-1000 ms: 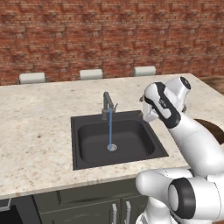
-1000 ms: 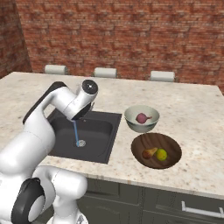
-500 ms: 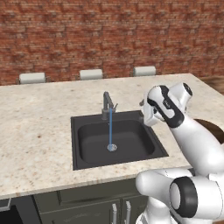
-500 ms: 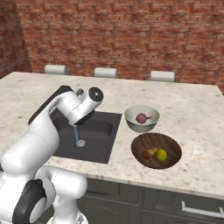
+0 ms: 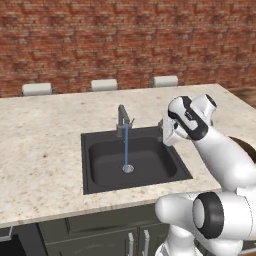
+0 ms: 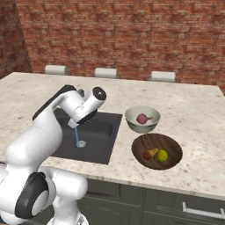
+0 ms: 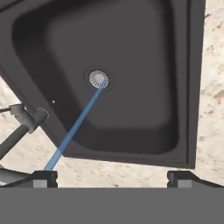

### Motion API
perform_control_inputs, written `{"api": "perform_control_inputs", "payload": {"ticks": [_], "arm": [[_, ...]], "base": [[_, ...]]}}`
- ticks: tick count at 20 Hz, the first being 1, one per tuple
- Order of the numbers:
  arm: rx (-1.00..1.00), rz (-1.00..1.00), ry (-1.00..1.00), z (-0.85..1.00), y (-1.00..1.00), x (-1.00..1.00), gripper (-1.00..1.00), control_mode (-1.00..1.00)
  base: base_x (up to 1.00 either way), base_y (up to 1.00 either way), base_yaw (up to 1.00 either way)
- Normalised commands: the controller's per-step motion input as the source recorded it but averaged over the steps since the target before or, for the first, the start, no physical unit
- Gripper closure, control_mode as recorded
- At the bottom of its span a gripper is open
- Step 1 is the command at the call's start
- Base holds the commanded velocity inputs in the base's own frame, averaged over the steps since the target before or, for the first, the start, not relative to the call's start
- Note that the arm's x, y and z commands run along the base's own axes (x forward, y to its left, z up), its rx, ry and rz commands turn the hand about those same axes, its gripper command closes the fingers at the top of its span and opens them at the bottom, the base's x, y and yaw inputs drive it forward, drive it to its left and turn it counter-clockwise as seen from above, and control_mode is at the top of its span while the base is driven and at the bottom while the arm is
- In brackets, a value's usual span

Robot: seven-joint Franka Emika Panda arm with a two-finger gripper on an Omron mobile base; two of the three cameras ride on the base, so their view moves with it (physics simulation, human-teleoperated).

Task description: Pick the pears from the sink and place them in one bowl. Place the onion in the other bowl. Then turn off the sink faucet.

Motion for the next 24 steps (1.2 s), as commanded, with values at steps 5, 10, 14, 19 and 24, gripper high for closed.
{"api": "perform_control_inputs", "payload": {"ticks": [5, 10, 14, 19, 24], "arm": [[0.35, 0.01, 0.21, -0.19, -0.13, 0.00, -1.00, -1.00], [0.31, 0.00, 0.08, -0.12, -0.04, 0.03, -1.00, -1.00], [0.13, -0.09, 0.00, -0.01, 0.04, 0.02, -1.00, -1.00], [0.03, -0.14, 0.00, 0.00, 0.40, 0.00, -1.00, -1.00], [0.00, -0.17, 0.01, 0.00, 0.36, 0.03, -1.00, -1.00]], "base": [[0.00, 0.00, 0.00], [0.00, 0.00, 0.00], [0.00, 0.00, 0.00], [0.00, 0.00, 0.00], [0.00, 0.00, 0.00]]}}
